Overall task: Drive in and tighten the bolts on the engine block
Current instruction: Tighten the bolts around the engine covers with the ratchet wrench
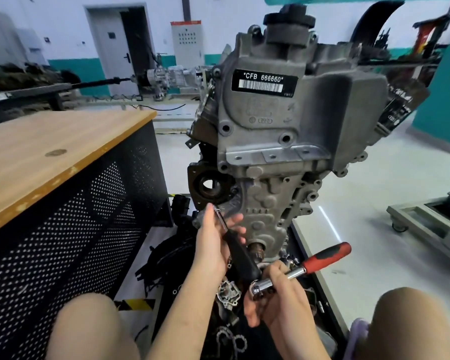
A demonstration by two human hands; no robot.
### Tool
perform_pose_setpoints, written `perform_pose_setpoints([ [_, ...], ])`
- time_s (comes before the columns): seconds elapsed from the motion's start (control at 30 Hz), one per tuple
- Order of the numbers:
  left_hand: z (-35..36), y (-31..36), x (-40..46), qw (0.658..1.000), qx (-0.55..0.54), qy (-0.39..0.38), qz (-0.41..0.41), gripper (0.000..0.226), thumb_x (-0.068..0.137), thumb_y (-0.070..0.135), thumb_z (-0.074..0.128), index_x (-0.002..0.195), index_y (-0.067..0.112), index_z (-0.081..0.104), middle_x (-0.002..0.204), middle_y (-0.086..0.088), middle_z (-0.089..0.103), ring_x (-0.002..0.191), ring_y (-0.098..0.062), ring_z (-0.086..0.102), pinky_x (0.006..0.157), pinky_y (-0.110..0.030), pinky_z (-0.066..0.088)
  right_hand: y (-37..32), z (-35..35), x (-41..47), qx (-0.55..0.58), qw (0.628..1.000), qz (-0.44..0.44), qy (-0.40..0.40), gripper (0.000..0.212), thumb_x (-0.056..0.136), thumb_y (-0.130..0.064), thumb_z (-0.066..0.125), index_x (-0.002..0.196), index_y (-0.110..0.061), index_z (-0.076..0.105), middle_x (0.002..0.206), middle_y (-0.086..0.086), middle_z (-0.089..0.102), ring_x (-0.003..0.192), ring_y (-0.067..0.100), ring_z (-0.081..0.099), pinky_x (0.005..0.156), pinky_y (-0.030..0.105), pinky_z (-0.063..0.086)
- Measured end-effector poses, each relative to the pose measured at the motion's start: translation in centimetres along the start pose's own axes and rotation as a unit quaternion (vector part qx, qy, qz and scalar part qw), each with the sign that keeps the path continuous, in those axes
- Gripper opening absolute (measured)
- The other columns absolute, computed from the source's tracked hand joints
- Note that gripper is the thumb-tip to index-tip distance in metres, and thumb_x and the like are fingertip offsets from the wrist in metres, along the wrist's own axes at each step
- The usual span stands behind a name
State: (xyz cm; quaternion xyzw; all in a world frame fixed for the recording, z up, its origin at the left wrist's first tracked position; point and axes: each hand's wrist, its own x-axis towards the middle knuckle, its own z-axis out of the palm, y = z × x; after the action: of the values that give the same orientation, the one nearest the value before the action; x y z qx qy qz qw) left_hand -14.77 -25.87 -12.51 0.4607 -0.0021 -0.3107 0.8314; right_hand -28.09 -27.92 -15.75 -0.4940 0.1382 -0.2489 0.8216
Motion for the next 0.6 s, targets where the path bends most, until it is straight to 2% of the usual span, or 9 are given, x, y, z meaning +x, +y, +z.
perform_pose_setpoints([
  [0.13,0.1,2.3,1.3,1.0,-0.016,0.008,0.01,0.034,0.099,0.041,0.03,0.096,0.013,0.048,0.054,-0.002,0.067,0.033,-0.011,0.053,0.036,-0.014,0.041,-0.3,0.2,0.1,-0.013,1.0,0.0,-0.023,0.026,0.077,-0.029,0.043,0.074,-0.006,0.032,0.048,0.022,0.053,0.035,0.023,0.046,0.038,0.023,0.037],
  [0.3,-0.1,3.4,1.2,0.999,-0.006,0.029,0.014,0.03,0.101,0.037,0.027,0.091,0.019,0.049,0.049,-0.004,0.065,0.031,-0.012,0.053,0.033,-0.014,0.04,-0.2,0.3,-0.1,-0.042,0.999,-0.004,-0.028,0.025,0.077,-0.028,0.044,0.076,-0.005,0.034,0.049,0.021,0.054,0.037,0.023,0.046,0.04,0.026,0.041],
  [0.5,-1.2,3.4,1.1,1.0,0.003,0.021,0.022,0.027,0.102,0.03,0.03,0.084,0.017,0.047,0.047,0.0,0.064,0.032,-0.011,0.053,0.035,-0.014,0.04,0.3,-0.7,-0.1,-0.073,0.997,0.021,-0.029,0.029,0.077,-0.031,0.046,0.083,-0.005,0.038,0.051,0.018,0.056,0.04,0.024,0.049,0.044,0.028,0.043],
  [0.6,-1.4,3.3,1.1,1.0,-0.007,0.013,0.02,0.028,0.101,0.03,0.032,0.083,0.016,0.048,0.047,0.0,0.063,0.033,-0.011,0.053,0.035,-0.014,0.04,0.7,-0.7,-0.1,-0.058,0.997,0.045,-0.021,0.028,0.077,-0.032,0.047,0.08,-0.006,0.038,0.051,0.02,0.056,0.038,0.024,0.049,0.042,0.027,0.042],
])
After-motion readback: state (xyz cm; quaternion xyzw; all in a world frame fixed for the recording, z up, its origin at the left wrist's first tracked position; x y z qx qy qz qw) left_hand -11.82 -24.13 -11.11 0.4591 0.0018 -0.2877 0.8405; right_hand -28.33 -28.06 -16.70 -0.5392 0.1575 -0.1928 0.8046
